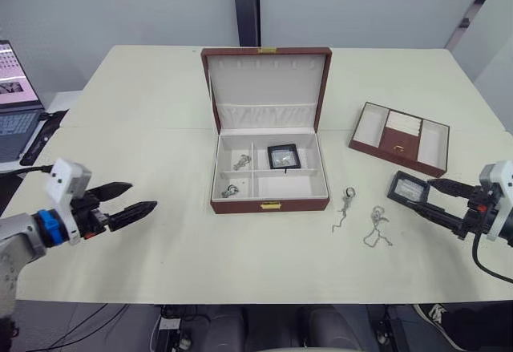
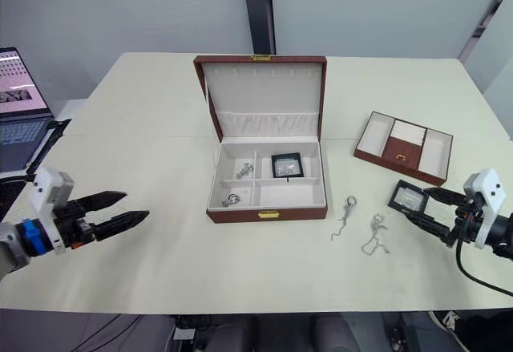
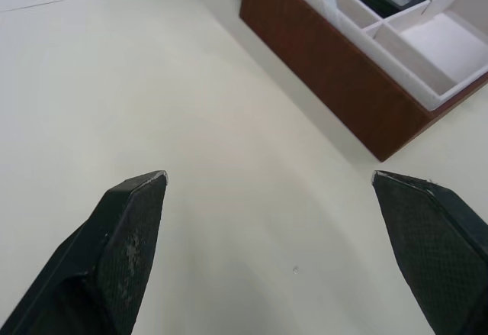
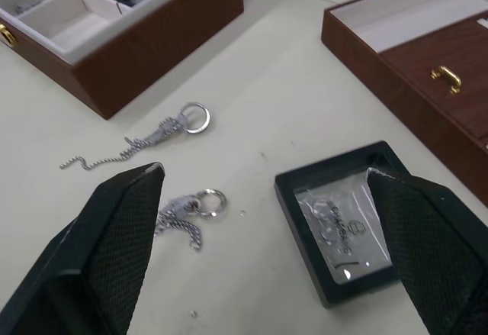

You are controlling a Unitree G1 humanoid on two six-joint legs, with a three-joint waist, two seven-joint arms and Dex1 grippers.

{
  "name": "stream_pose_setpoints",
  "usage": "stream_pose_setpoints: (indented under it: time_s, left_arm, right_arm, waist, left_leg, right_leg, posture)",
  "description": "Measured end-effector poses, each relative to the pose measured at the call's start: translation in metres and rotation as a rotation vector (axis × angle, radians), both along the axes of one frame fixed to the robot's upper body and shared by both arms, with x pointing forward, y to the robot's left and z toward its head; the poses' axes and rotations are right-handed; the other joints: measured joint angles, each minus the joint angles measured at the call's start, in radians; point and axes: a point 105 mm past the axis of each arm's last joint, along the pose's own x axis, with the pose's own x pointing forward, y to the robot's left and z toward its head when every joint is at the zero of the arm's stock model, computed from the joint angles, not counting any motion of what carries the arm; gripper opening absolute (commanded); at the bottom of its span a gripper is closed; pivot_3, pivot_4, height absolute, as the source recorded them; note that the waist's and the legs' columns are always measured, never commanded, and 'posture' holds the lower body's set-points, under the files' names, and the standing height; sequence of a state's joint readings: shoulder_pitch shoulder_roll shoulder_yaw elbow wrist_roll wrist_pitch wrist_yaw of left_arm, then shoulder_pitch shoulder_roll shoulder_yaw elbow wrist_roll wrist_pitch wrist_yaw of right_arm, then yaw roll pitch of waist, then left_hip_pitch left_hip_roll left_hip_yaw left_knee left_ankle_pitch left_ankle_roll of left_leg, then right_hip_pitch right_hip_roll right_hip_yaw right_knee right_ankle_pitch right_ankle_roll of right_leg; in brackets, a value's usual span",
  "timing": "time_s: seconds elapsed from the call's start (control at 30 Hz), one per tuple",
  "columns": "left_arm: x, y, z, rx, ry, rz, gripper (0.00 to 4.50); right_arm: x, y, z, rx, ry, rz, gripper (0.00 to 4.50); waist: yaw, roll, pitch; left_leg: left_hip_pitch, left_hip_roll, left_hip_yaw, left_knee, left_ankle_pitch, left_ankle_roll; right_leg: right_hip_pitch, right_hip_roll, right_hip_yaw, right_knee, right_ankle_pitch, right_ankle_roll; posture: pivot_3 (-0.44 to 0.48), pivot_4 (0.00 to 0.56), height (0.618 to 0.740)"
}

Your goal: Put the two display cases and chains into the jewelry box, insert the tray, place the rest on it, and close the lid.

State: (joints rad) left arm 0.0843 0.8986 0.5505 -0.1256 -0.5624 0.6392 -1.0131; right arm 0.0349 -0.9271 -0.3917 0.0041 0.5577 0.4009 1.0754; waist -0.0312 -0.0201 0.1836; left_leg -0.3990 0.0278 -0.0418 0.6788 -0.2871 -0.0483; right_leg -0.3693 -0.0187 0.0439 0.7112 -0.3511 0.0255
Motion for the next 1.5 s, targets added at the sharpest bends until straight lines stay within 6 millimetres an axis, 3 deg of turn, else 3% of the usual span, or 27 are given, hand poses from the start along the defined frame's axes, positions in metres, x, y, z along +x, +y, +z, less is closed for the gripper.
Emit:
stream_pose_setpoints:
  time_s: [0.3, 0.57, 1.27, 1.37, 1.5]
  left_arm:
    - [-0.024, 0.044, -0.002, 0.087, -0.037, 0.206, 4.46]
    - [-0.028, 0.058, -0.008, 0.097, -0.039, 0.276, 4.46]
    - [-0.029, 0.058, -0.008, 0.102, -0.040, 0.276, 4.46]
    - [-0.026, 0.049, -0.004, 0.103, -0.054, 0.241, 4.46]
    - [-0.015, 0.017, 0.003, 0.077, -0.080, 0.109, 4.46]
  right_arm:
    - [0.002, -0.032, -0.017, -0.024, 0.029, -0.100, 4.50]
    - [-0.014, -0.050, -0.036, -0.068, 0.085, -0.145, 4.50]
    - [-0.007, -0.047, -0.029, -0.080, 0.063, -0.116, 4.50]
    - [-0.003, -0.041, -0.022, -0.073, 0.051, -0.094, 4.50]
    - [0.006, -0.028, -0.008, -0.069, 0.019, -0.041, 4.50]
  waist:
    - [-0.001, 0.000, 0.000]
    - [-0.001, 0.000, 0.000]
    - [-0.002, 0.000, 0.000]
    - [-0.002, 0.001, 0.000]
    - [-0.001, 0.001, 0.000]
  left_leg:
    - [0.000, 0.000, 0.001, -0.001, 0.000, 0.000]
    - [0.001, 0.000, 0.001, -0.001, 0.000, 0.000]
    - [0.001, 0.001, 0.002, -0.001, 0.000, 0.000]
    - [0.001, 0.001, 0.001, -0.001, 0.000, 0.000]
    - [0.001, 0.000, 0.001, -0.001, 0.000, 0.000]
  right_leg:
    - [0.000, 0.000, 0.000, 0.000, 0.000, 0.000]
    - [0.000, 0.000, 0.000, 0.000, 0.000, 0.000]
    - [0.000, 0.000, 0.000, 0.000, 0.000, 0.000]
    - [0.000, 0.000, 0.000, 0.000, 0.000, 0.000]
    - [0.000, 0.000, 0.000, 0.000, 0.000, 0.000]
  posture:
    - [0.000, 0.150, 0.740]
    - [0.000, 0.150, 0.740]
    - [0.000, 0.150, 0.740]
    - [0.000, 0.150, 0.740]
    - [0.000, 0.150, 0.740]
